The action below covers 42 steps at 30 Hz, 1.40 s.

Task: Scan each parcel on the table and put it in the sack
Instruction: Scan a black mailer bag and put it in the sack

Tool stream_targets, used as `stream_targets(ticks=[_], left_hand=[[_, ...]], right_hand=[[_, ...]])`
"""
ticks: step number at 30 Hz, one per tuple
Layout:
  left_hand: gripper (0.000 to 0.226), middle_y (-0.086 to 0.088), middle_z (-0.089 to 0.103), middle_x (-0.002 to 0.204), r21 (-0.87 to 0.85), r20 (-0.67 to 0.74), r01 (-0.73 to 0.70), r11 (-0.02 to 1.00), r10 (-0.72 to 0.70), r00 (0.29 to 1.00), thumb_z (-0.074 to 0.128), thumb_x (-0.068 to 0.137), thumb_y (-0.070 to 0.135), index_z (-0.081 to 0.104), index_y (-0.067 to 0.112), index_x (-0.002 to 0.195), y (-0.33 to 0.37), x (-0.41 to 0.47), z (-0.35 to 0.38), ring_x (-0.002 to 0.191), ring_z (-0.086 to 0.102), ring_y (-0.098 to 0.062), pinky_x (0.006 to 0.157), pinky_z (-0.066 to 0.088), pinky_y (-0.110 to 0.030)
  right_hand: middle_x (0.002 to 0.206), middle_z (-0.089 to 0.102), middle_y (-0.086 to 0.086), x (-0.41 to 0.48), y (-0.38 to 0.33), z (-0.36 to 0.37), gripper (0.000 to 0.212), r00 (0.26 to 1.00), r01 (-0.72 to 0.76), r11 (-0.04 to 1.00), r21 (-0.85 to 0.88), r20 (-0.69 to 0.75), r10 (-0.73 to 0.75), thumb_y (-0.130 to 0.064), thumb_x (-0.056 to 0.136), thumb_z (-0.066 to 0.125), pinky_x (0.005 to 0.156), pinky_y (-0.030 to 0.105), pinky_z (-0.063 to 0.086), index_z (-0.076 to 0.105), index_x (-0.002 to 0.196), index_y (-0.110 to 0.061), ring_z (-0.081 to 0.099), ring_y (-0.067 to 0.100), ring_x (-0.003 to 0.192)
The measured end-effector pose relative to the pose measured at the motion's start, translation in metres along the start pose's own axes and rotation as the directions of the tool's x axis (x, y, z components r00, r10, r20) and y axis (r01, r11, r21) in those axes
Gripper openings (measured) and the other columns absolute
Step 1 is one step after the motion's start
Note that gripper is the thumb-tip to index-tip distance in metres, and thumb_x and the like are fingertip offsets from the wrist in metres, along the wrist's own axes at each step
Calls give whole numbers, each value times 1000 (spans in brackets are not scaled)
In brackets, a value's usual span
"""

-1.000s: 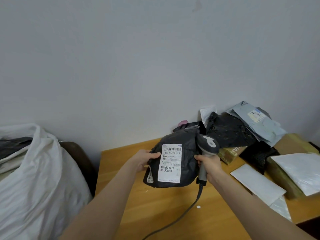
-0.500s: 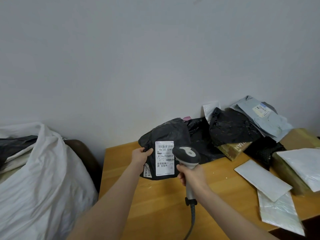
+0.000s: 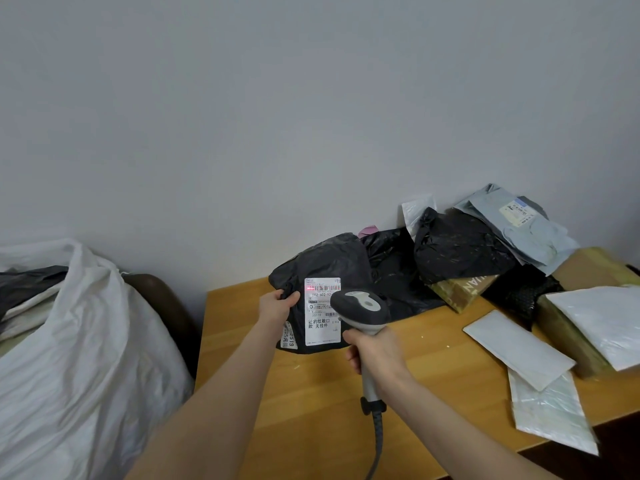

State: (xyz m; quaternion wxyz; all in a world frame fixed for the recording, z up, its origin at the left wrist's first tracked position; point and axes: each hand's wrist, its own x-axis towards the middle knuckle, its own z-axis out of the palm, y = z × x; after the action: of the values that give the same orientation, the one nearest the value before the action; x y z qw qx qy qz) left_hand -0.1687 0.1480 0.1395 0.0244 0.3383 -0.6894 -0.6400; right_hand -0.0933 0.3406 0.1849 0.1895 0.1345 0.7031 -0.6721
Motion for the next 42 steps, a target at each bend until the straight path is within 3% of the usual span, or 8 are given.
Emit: stream_targets(ticks=[3, 10, 17, 22, 31, 35, 39, 42], left_hand=[[14, -15, 69, 102, -7, -10, -2, 1000, 2, 1000, 68, 88, 12, 66, 6, 100, 1, -1, 0, 97, 66, -33, 92, 52, -47], [10, -12, 69, 96, -10, -10, -11, 1000, 11, 1000, 67, 88, 12, 65, 7, 97, 3, -3, -5, 93, 66, -31, 90, 53, -45], [9, -12, 69, 93, -6, 3, -25, 1000, 25, 1000, 68, 88, 11, 63, 13, 81, 6, 0, -17, 93, 66, -32, 89, 54, -46], [11, -3, 63, 80, -12, 14, -34, 999, 34, 999, 68, 88, 11, 57, 14, 92, 8, 5, -27, 88, 63, -27, 87, 53, -41], [22, -8, 67, 91, 15, 70, -29, 999, 28, 997, 67, 89, 13, 63, 5, 109, 5, 7, -44, 91, 65, -29, 87, 54, -43], [6, -13, 69, 100, 16, 79, -28, 999, 26, 997, 68, 88, 14, 63, 12, 92, 3, 2, -54, 96, 66, -34, 91, 52, -50], [8, -14, 70, 103, 6, 83, -43, 999, 42, 996, 68, 89, 14, 62, 14, 94, 3, -8, -67, 96, 66, -33, 91, 52, -50], [8, -12, 70, 99, -6, 84, -58, 998, 58, 995, 67, 89, 13, 62, 15, 83, 0, -21, -77, 95, 66, -32, 92, 52, -48]], right_hand=[[47, 57, 7, -1, -1, 1, 21, 1000, -7, 1000, 3, -6, 7, -2, 80, 61, 42, 25, 39, 57, 60, -3, 45, 15, 37], [48, 57, 7, -5, -2, 7, 20, 1000, -18, 1000, 11, -13, 18, -3, 80, 61, 42, 26, 39, 58, 61, -3, 46, 15, 37], [47, 56, 5, -11, -1, 23, 20, 999, -32, 998, 61, -40, 34, -3, 81, 62, 43, 26, 40, 58, 61, -4, 46, 15, 38], [46, 56, 4, -17, -1, 37, 16, 997, -39, 994, 98, -63, 46, -1, 81, 62, 43, 26, 40, 59, 65, -3, 46, 15, 38], [46, 56, 4, -28, 6, 65, 12, 991, -32, 991, 126, -129, 49, -1, 81, 63, 45, 27, 41, 61, 69, -1, 48, 16, 41], [46, 54, 5, -36, 11, 76, 15, 990, -28, 990, 136, -134, 47, -1, 81, 62, 43, 26, 39, 59, 66, -2, 46, 16, 38], [49, 54, 7, -49, 15, 81, 14, 990, -13, 990, 143, -135, 32, -1, 81, 62, 43, 26, 39, 59, 68, -1, 45, 16, 39], [50, 54, 8, -63, 18, 84, 14, 992, 4, 986, 165, -125, 17, 0, 81, 62, 42, 25, 40, 59, 67, -1, 46, 15, 38]])
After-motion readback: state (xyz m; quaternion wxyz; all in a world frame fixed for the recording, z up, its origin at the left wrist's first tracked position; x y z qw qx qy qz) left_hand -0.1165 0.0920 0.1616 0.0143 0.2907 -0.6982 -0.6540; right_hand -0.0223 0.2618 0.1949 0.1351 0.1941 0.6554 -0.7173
